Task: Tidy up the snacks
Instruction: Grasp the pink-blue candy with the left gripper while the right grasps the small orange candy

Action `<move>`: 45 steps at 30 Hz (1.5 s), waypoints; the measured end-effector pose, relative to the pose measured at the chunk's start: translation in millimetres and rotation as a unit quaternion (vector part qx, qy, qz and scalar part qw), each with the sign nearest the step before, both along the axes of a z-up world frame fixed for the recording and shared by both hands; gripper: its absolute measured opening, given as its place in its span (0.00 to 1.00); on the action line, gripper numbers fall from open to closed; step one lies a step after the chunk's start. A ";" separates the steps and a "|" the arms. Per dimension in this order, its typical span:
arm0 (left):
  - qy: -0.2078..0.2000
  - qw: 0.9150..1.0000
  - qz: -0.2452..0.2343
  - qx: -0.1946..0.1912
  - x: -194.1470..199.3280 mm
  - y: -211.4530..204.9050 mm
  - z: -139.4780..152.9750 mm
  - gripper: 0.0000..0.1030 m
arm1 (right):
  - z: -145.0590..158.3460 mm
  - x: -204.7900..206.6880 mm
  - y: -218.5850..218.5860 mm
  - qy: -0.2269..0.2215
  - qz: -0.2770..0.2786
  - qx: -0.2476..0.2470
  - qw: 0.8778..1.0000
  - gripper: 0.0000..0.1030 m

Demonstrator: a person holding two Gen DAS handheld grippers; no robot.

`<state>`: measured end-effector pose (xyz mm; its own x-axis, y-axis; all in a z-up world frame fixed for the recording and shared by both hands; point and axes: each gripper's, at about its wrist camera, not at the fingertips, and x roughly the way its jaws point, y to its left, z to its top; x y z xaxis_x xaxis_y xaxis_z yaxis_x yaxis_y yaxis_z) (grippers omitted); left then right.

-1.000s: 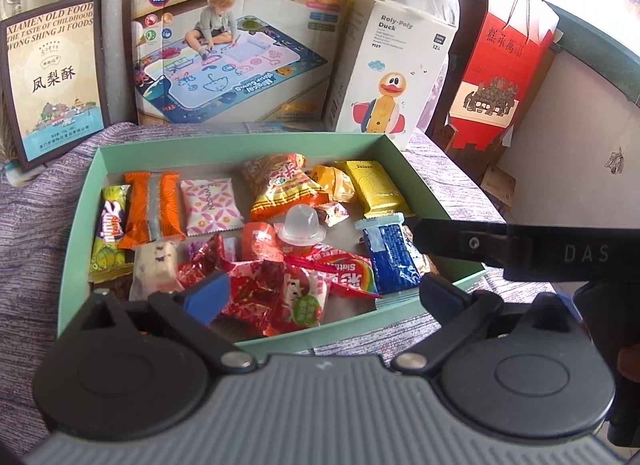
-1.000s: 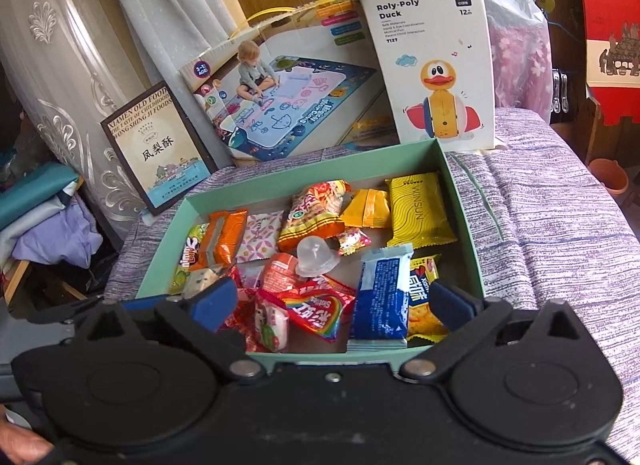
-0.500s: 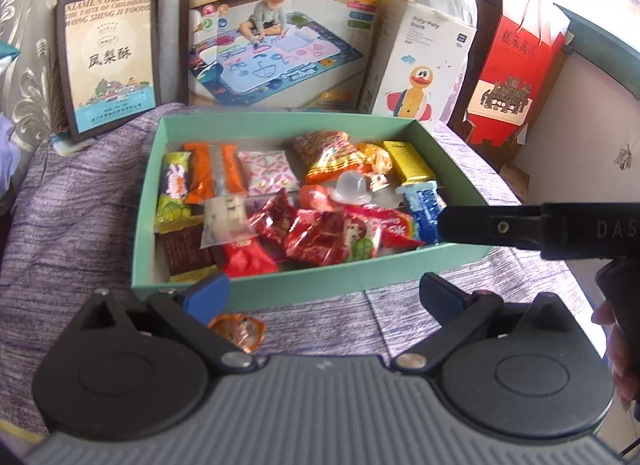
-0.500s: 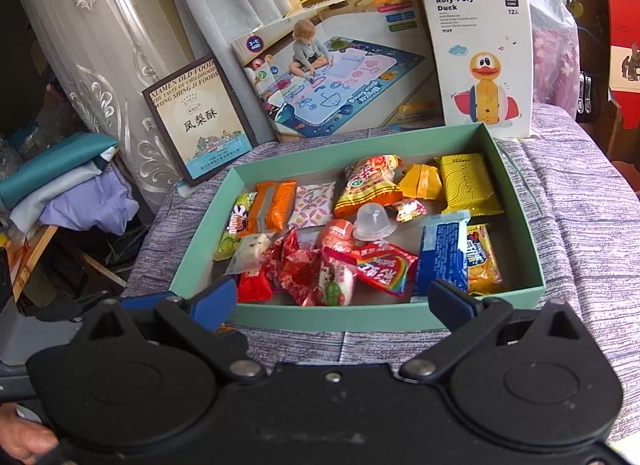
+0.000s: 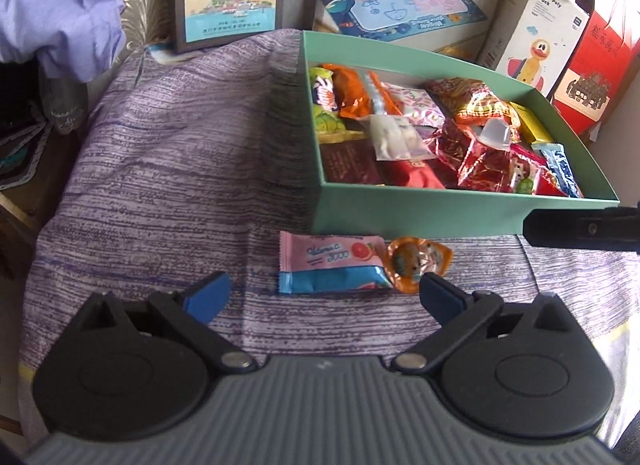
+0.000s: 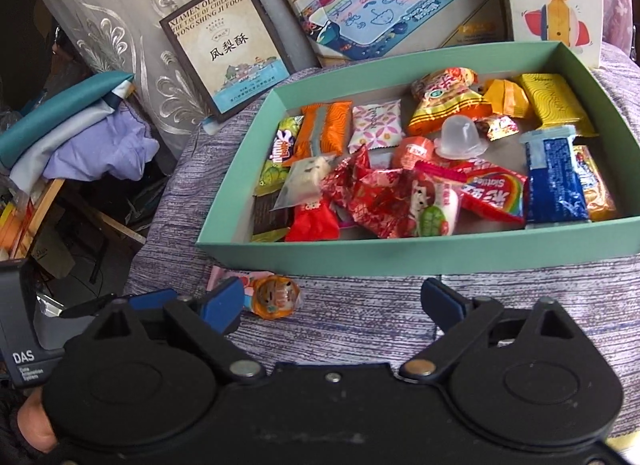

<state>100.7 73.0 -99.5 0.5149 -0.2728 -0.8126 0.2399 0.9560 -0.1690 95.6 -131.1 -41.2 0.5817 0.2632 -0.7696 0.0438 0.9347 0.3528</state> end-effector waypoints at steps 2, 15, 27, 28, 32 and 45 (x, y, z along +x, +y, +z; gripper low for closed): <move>0.002 1.000 -0.010 -0.004 3.9 1.8 -4.4 1.00 | -4.9 5.6 5.4 0.009 0.009 0.004 1.000 0.79; -0.003 0.991 -0.135 -0.017 -5.5 -19.3 -9.0 0.36 | -34.8 38.9 40.8 0.052 0.040 0.015 0.998 0.45; -0.018 0.989 -0.145 -0.010 -12.9 -20.5 -2.5 0.66 | -40.8 19.9 10.9 0.055 0.011 -0.013 0.998 0.19; -0.018 0.989 -0.148 -0.011 -10.9 -22.9 -2.0 0.68 | -40.4 17.2 5.5 0.056 0.007 -0.011 0.998 0.19; -0.017 0.983 -0.182 0.003 -3.8 -44.7 -4.0 0.72 | -41.1 6.6 -13.7 0.060 -0.008 -0.005 0.998 0.19; 0.015 0.979 -0.205 0.000 -14.7 -78.1 -8.0 0.42 | -45.5 -7.3 -33.8 0.046 -0.029 0.023 0.998 0.19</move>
